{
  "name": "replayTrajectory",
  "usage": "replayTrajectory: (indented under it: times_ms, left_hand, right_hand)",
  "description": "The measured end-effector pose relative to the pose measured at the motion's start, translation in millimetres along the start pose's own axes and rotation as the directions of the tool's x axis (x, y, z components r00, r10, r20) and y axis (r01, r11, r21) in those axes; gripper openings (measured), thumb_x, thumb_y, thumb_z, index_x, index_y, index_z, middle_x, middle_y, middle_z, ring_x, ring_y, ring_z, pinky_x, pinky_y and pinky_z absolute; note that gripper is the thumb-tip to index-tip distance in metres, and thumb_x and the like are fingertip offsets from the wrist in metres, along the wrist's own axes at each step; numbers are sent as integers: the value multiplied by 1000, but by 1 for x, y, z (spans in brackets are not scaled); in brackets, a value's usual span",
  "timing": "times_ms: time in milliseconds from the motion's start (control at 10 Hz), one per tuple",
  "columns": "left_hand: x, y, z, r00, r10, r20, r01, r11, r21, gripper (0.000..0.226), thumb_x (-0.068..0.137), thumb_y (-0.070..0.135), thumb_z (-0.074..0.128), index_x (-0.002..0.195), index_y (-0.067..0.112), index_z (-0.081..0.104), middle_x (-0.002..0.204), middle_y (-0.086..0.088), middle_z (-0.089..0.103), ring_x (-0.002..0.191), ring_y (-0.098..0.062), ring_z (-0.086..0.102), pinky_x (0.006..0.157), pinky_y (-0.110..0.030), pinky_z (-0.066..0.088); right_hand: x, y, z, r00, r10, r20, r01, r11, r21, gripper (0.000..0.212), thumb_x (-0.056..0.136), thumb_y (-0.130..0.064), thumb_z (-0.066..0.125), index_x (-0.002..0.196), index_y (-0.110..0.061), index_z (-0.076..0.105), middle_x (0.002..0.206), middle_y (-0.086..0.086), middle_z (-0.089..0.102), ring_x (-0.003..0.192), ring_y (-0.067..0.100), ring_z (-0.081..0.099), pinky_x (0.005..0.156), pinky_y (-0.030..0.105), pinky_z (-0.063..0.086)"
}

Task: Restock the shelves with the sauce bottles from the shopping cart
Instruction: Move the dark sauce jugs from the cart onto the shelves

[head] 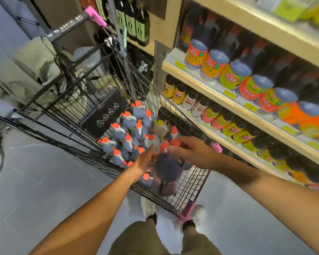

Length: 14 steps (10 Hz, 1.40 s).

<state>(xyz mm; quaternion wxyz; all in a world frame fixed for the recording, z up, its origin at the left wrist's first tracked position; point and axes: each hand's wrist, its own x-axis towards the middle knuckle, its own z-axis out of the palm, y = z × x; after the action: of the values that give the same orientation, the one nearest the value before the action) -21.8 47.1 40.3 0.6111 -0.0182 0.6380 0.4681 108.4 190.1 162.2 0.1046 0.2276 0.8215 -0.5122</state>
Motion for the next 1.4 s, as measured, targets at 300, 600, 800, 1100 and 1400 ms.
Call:
replayTrajectory:
  times_ms: [300,600,800,1100,1400]
  left_hand:
    - [-26,21,9,927,37,373,75,957,-281,59,98,56,42,103,9,78,103,-14,76,89,-25,73,85,-36,55]
    - [-14,8,-26,995,-94,-20,86,966,-244,55,98,54,51,111,4,71,100,-22,75,87,-35,71,94,-49,54]
    - [8,-16,-58,973,-163,-161,113,952,-285,71,87,63,60,128,4,63,108,-26,71,96,-42,69,100,-66,47]
    - [3,-20,-66,929,-236,-284,114,915,-386,56,98,61,46,95,10,68,81,-18,73,67,-32,71,69,-42,60]
    - [6,-19,-62,943,-208,-258,126,945,-301,50,103,55,39,90,14,65,72,-9,73,65,-25,72,63,-34,61]
  right_hand:
    - [31,-34,-36,990,133,-36,-127,981,146,44,94,-63,53,98,-23,71,88,5,76,84,25,74,84,43,58]
    - [39,28,-4,912,406,-52,-362,860,359,28,101,-43,54,104,-16,64,88,9,61,61,14,58,57,28,53]
    - [18,107,69,700,704,116,-705,656,269,27,98,-30,59,114,-8,59,95,6,64,74,16,59,65,28,47]
    - [38,162,159,531,844,75,-779,451,437,23,89,-34,66,86,-12,62,90,9,69,81,25,70,72,36,57]
    - [56,188,171,646,750,-146,-672,648,357,33,88,-38,67,103,-11,59,77,4,67,69,20,66,63,31,50]
